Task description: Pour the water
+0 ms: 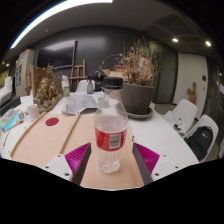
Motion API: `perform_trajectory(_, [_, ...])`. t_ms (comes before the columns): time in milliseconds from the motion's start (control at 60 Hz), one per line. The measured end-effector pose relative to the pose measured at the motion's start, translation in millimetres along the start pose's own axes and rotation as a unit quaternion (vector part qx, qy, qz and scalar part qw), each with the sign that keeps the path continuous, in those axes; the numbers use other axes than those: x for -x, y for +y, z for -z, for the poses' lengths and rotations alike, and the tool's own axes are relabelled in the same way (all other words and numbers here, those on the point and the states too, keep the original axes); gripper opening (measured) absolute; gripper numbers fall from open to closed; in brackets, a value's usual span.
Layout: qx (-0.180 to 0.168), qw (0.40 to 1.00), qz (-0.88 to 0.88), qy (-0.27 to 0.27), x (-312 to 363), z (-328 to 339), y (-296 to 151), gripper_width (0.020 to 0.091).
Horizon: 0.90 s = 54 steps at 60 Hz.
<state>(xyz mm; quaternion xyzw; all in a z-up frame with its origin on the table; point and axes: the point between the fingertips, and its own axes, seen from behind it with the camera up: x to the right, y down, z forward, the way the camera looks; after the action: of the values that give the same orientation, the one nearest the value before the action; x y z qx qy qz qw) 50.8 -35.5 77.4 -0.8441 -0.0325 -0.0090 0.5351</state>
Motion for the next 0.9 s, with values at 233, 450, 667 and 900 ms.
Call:
perform_trajectory(233, [-0.024,0.999,-0.019,-0.01,7.8,-32.2,-5.7,0.0415])
perform_trajectory(450, [-0.013,1.0,0.005,-0.01,16.1,-34.0,-5.5,0.0265])
perform_trajectory(667, [-0.015,0.999,0.037,0.032,21.0,-37.9,-37.6,0.0265])
perform_trajectory(900, [-0.042,0.98,0.146,0.126,41.9,-42.2,-136.0,0.0266])
